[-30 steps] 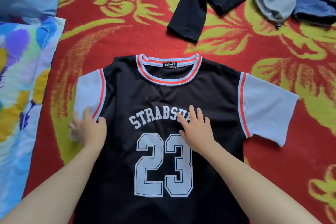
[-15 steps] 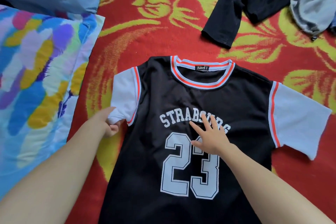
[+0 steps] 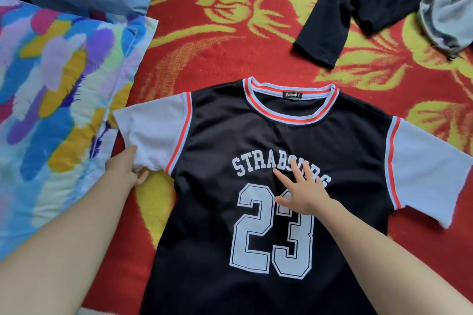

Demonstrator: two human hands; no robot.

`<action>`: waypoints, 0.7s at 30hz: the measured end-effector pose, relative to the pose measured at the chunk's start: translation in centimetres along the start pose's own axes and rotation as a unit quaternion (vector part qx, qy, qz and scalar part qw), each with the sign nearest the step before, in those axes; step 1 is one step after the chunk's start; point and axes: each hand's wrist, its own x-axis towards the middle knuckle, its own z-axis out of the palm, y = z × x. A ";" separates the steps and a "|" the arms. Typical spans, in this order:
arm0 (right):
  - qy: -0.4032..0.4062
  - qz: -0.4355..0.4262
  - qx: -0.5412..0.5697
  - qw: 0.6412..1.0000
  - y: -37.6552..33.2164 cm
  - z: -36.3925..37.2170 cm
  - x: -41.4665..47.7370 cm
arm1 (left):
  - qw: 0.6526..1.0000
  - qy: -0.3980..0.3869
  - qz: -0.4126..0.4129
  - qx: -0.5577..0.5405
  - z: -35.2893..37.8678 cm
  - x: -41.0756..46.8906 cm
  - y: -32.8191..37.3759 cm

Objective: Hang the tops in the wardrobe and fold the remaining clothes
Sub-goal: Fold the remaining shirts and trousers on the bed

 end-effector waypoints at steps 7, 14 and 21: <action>-0.005 -0.008 0.019 1.000 0.2 -0.1 0.0 | 0.994 0.076 0.045 -0.059 0.2 0.3 0.9; 0.004 -0.017 0.084 0.996 0.9 -0.4 0.0 | 0.577 -0.106 0.737 0.336 2.3 -7.7 -5.2; 0.251 0.019 0.364 0.897 2.5 -1.1 -1.6 | 0.410 -0.133 0.571 0.699 2.3 -6.4 -12.9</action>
